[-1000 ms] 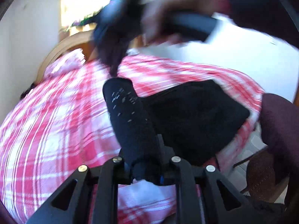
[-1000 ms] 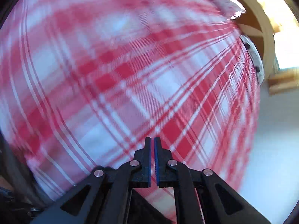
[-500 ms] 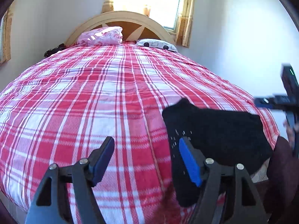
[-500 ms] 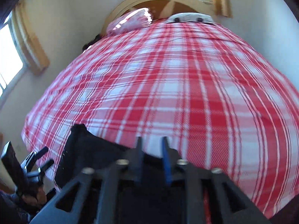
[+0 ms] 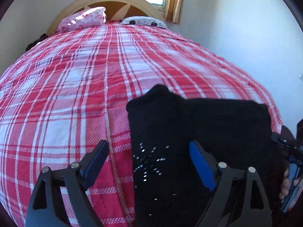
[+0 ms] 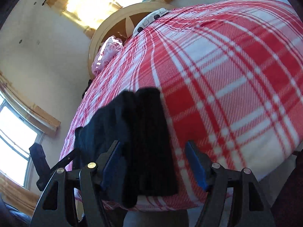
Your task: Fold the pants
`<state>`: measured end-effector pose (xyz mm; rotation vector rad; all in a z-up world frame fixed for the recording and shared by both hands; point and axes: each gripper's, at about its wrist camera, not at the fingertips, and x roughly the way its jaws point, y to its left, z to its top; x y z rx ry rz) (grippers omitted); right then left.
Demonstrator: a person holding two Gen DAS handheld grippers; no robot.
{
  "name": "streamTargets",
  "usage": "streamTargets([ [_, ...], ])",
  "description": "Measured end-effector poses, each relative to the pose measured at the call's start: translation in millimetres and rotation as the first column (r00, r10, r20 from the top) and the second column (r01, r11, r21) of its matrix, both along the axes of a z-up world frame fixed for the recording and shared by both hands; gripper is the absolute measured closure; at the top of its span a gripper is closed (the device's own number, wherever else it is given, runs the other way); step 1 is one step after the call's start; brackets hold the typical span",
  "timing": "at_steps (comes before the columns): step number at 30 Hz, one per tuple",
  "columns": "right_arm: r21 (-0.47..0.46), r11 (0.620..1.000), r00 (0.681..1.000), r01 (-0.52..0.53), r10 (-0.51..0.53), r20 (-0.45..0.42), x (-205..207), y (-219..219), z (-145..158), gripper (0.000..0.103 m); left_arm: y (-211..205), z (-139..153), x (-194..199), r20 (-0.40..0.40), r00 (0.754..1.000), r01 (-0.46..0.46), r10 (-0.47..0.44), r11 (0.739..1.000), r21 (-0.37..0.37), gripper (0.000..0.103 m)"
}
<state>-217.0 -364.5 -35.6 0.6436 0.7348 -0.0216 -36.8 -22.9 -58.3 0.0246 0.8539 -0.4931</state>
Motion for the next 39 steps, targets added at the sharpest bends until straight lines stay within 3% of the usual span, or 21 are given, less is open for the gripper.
streamTargets([
  [3, -0.006, 1.000, 1.000, 0.008, -0.008, 0.024, -6, 15, -2, 0.028, 8, -11, 5, -0.084, 0.996, -0.020, 0.017, 0.999, -0.036, 0.000],
  [5, 0.011, 1.000, 1.000, -0.001, 0.000, 0.022, -9, 25, -4, 0.028, 16, -13, 8, -0.115, 0.993, -0.036, 0.026, 0.996, -0.087, 0.000],
  [9, -0.136, 0.990, 0.999, -0.038, 0.037, -0.013, -5, 54, -2, 0.028, 11, -11, 2, -0.132, 0.991, -0.018, 0.009, 0.997, -0.069, 0.000],
  [11, -0.085, 0.996, 1.000, -0.023, 0.023, 0.005, -4, 48, -6, 0.028, 11, -12, 0, -0.155, 0.988, 0.010, -0.024, 0.996, -0.091, 0.000],
  [14, 0.079, 0.997, 0.999, 0.014, -0.017, 0.041, -9, 26, -14, 0.029, 10, -13, -2, -0.160, 0.987, 0.017, -0.031, 0.996, -0.090, 0.000],
  [17, 0.004, 1.000, 1.000, -0.004, 0.004, 0.003, -3, 38, -10, 0.029, 5, -14, -2, -0.158, 0.987, 0.003, -0.013, 0.998, -0.062, 0.000],
  [20, -0.140, 0.990, 0.998, -0.027, 0.018, -0.067, 9, 59, -4, 0.029, 3, -12, -1, -0.169, 0.986, 0.007, -0.017, 0.998, -0.064, 0.017],
  [21, -0.170, 0.985, 0.996, -0.029, 0.015, -0.084, 12, 63, -3, 0.029, 4, -12, 0, -0.194, 0.980, 0.024, -0.043, 0.995, -0.101, 0.033],
  [24, -0.253, 0.967, 0.992, -0.035, 0.002, -0.126, 18, 70, -2, 0.037, 5, -10, 0, -0.205, 0.978, 0.018, -0.040, 0.994, -0.106, 0.039],
  [26, -0.287, 0.957, 0.991, -0.041, 0.003, -0.131, 17, 75, 0, 0.059, 6, -8, -2, -0.194, 0.980, 0.016, -0.036, 0.995, -0.100, 0.045],
  [27, -0.282, 0.957, 0.992, -0.059, 0.025, -0.123, 18, 78, 2, 0.065, 5, -7, -3, -0.185, 0.982, 0.016, -0.033, 0.996, -0.093, 0.051],
  [31, -0.373, 0.925, 0.992, -0.075, 0.030, -0.124, 16, 90, 6, 0.068, 2, 2, -10, -0.136, 0.991, 0.012, -0.018, 0.999, -0.045, 0.068],
  [39, -0.440, 0.896, 0.996, -0.062, 0.031, -0.079, 2, 109, 27, 0.070, 1, 16, -12, -0.088, 0.995, 0.036, -0.039, 0.999, -0.036, 0.083],
])
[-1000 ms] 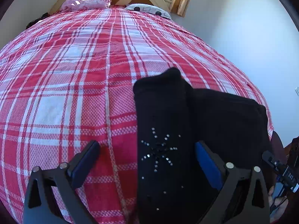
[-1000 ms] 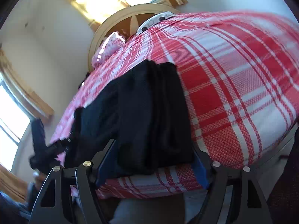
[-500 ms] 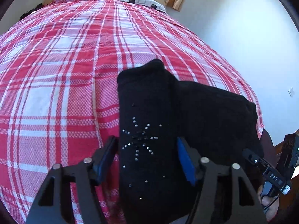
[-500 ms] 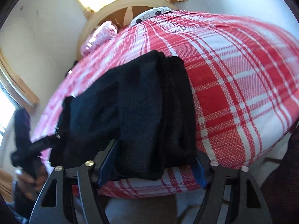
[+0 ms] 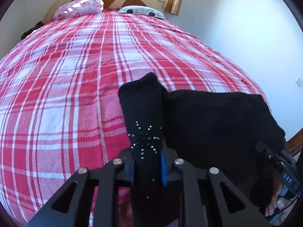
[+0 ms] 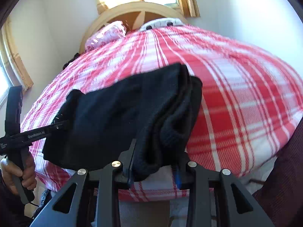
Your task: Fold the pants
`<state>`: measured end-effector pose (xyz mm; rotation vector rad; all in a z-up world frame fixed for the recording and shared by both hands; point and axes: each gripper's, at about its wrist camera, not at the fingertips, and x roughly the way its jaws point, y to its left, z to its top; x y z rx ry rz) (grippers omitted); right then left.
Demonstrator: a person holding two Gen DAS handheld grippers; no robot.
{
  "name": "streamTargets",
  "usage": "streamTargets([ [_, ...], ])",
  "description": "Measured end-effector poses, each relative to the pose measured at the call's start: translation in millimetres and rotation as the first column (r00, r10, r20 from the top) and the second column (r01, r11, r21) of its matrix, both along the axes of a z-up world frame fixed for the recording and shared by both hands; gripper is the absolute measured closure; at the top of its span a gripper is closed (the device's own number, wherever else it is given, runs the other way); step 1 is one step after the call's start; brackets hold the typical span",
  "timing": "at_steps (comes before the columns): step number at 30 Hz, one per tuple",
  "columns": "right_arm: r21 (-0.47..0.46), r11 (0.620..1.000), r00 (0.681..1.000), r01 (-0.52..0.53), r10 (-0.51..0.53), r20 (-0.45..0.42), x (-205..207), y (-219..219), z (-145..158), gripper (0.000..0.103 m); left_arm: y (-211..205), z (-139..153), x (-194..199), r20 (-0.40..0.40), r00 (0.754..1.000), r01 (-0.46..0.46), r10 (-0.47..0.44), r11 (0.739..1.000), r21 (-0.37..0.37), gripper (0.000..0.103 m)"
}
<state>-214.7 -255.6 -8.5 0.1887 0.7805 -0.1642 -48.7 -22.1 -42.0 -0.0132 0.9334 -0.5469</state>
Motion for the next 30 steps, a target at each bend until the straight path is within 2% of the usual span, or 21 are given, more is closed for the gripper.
streamTargets([
  [7, -0.049, 0.997, 0.996, -0.051, 0.054, 0.071, 8, 15, 27, 0.070, 5, 22, -3, 0.119, 0.993, -0.032, 0.027, 0.999, 0.043, 0.084],
  [14, -0.027, 0.993, 0.986, -0.114, 0.116, 0.116, 34, 33, 33, 0.070, 28, 32, 18, 0.158, 0.981, -0.121, 0.112, 0.991, 0.049, 0.084],
  [18, -0.019, 0.983, 0.974, -0.185, 0.186, 0.128, 63, 55, 37, 0.070, 61, 40, 40, 0.172, 0.966, -0.206, 0.195, 0.977, 0.048, 0.084],
  [21, -0.016, 0.964, 0.951, -0.267, 0.266, 0.158, 102, 85, 42, 0.070, 95, 49, 61, 0.228, 0.933, -0.299, 0.277, 0.952, 0.067, 0.084],
  [24, 0.012, 0.943, 0.926, -0.332, 0.324, 0.193, 147, 114, 43, 0.070, 140, 58, 86, 0.289, 0.883, -0.407, 0.370, 0.910, 0.076, 0.084],
  [27, 0.043, 0.917, 0.899, -0.396, 0.378, 0.219, 205, 155, 32, 0.070, 179, 58, 110, 0.338, 0.834, -0.491, 0.436, 0.866, 0.094, 0.084],
  [30, 0.080, 0.895, 0.886, -0.438, 0.415, 0.207, 255, 191, 11, 0.070, 210, 46, 131, 0.344, 0.804, -0.547, 0.484, 0.829, 0.111, 0.084],
])
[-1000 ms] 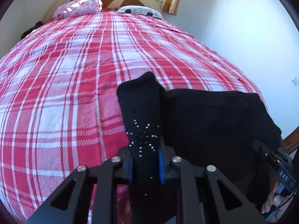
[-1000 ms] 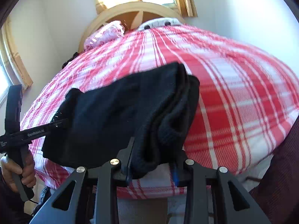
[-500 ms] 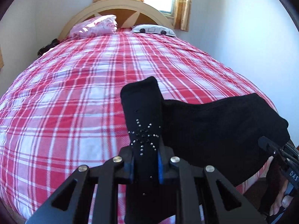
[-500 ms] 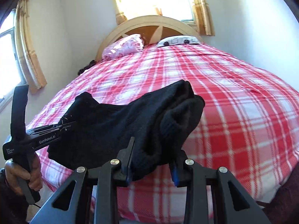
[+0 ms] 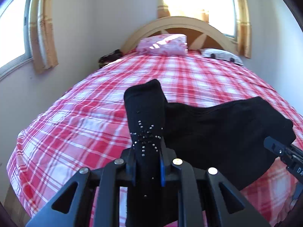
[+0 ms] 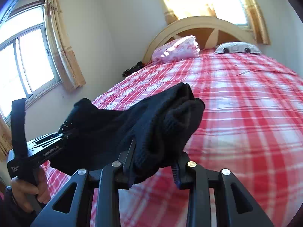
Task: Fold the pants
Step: 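Release the folded pants and withdraw both grippers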
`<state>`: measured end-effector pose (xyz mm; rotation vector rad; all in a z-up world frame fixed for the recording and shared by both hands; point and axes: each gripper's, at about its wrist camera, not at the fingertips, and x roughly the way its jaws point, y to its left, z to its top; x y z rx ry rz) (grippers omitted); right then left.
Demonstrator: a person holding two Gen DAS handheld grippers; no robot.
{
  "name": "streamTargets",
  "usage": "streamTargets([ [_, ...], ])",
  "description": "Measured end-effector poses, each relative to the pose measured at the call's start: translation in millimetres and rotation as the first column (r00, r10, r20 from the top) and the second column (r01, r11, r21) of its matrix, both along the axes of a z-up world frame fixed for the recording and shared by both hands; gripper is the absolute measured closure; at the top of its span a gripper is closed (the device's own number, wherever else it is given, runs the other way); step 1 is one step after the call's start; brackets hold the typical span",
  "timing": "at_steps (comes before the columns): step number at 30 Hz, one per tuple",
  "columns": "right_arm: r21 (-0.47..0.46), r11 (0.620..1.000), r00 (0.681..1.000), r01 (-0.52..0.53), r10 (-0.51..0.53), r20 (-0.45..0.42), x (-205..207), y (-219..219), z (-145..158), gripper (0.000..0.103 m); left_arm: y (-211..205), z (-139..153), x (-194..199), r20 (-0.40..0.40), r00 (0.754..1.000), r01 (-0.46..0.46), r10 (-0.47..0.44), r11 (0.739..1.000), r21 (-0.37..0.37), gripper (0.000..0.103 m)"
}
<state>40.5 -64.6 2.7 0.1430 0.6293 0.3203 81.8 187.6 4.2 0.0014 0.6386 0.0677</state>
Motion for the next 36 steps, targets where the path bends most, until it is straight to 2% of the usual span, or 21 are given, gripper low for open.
streamTargets([
  [2, 0.008, 1.000, 0.999, -0.014, 0.015, -0.041, 28, 20, -20, 0.070, 16, -17, 15, -0.042, 0.998, -0.038, 0.039, 0.999, 0.023, 0.084],
  [5, 0.001, 0.999, 0.989, -0.035, 0.034, -0.141, 58, 42, -54, 0.070, 29, -52, 32, -0.154, 0.986, -0.065, 0.070, 0.997, 0.037, 0.083],
  [6, -0.006, 0.999, 0.984, -0.037, 0.035, -0.172, 64, 46, -63, 0.070, 30, -60, 34, -0.169, 0.983, -0.065, 0.072, 0.997, 0.044, 0.080],
  [7, -0.026, 0.999, 0.980, -0.029, 0.023, -0.195, 67, 48, -72, 0.066, 30, -67, 33, -0.172, 0.983, -0.062, 0.071, 0.997, 0.055, 0.075],
  [9, -0.002, 1.000, 0.975, -0.022, 0.021, -0.222, 70, 45, -79, 0.061, 25, -72, 31, -0.161, 0.983, -0.070, 0.085, 0.993, 0.094, 0.066],
  [11, 0.039, 0.999, 0.962, -0.001, 0.011, -0.271, 75, 35, -81, 0.044, 22, -69, 30, -0.150, 0.984, -0.084, 0.101, 0.990, 0.114, 0.056],
  [13, 0.088, 0.996, 0.953, 0.019, 0.009, -0.302, 72, 24, -83, 0.044, 24, -66, 27, -0.139, 0.985, -0.088, 0.106, 0.988, 0.125, 0.040],
  [14, 0.111, 0.992, 0.952, 0.051, -0.015, -0.305, 68, 17, -80, 0.044, 24, -64, 25, -0.139, 0.984, -0.089, 0.108, 0.987, 0.134, 0.035],
  [16, 0.136, 0.984, 0.954, 0.114, -0.070, -0.291, 55, 7, -70, 0.044, 27, -61, 13, -0.131, 0.984, -0.097, 0.117, 0.984, 0.148, 0.024],
  [19, 0.147, 0.976, 0.963, 0.164, -0.125, -0.239, 28, 1, -54, 0.043, 31, -53, -4, -0.116, 0.985, -0.111, 0.127, 0.985, 0.132, 0.021],
  [21, 0.150, 0.977, 0.972, 0.154, -0.122, -0.200, 11, 3, -41, 0.043, 28, -48, -16, -0.106, 0.985, -0.122, 0.136, 0.984, 0.131, 0.015],
  [23, 0.141, 0.980, 0.980, 0.140, -0.117, -0.162, -10, 8, -29, 0.042, 22, -40, -32, -0.063, 0.988, -0.134, 0.144, 0.981, 0.140, 0.014],
  [26, 0.122, 0.986, 0.990, 0.115, -0.104, -0.092, -34, 16, -12, 0.037, 11, -27, -53, -0.008, 0.990, -0.141, 0.143, 0.978, 0.155, 0.003],
  [30, 0.063, 0.995, 0.997, 0.081, -0.079, -0.025, -53, 32, 2, 0.035, 1, -13, -71, 0.044, 0.988, -0.150, 0.145, 0.976, 0.156, 0.000],
  [36, 0.048, 0.995, 0.996, 0.086, -0.087, 0.026, -74, 36, 15, 0.034, 2, 1, -91, 0.051, 0.983, -0.178, 0.175, 0.981, 0.077, 0.000],
])
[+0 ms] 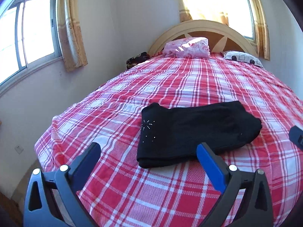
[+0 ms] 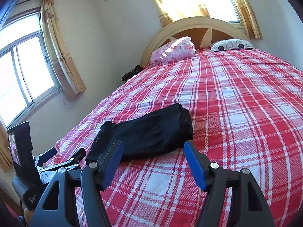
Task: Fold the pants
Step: 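Release the folded pants and withdraw both grippers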
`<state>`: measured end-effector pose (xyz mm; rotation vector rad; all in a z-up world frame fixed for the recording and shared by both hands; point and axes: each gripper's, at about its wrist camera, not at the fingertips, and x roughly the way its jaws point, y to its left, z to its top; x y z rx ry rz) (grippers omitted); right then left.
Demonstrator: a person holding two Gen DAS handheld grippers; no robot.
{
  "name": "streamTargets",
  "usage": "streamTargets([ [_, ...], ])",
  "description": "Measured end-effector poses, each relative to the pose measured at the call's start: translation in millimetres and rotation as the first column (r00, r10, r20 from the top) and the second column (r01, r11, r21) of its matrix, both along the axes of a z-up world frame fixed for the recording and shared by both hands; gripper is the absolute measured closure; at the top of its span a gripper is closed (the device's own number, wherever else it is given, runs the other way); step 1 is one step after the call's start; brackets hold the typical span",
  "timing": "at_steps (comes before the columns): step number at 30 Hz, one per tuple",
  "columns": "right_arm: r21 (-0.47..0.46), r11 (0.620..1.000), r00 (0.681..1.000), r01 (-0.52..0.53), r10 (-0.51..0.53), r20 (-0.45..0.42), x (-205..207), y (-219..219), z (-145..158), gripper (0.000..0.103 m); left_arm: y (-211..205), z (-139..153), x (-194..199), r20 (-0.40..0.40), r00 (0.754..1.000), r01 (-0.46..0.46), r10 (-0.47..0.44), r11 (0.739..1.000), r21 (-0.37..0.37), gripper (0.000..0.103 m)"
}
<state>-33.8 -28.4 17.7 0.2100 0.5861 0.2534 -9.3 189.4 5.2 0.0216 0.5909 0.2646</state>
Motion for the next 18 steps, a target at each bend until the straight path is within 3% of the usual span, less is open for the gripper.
streamTargets([
  [9, -0.026, 0.999, 0.998, 0.029, -0.027, 0.056, -20, 3, 12, 0.034, -11, 6, -14, 0.026, 1.000, 0.007, -0.008, 0.999, 0.046, 0.000],
  [18, -0.024, 0.999, 0.997, 0.044, -0.042, 0.061, -23, 0, 13, 0.034, -16, 6, -13, 0.012, 1.000, 0.013, -0.014, 0.999, 0.030, 0.000],
])
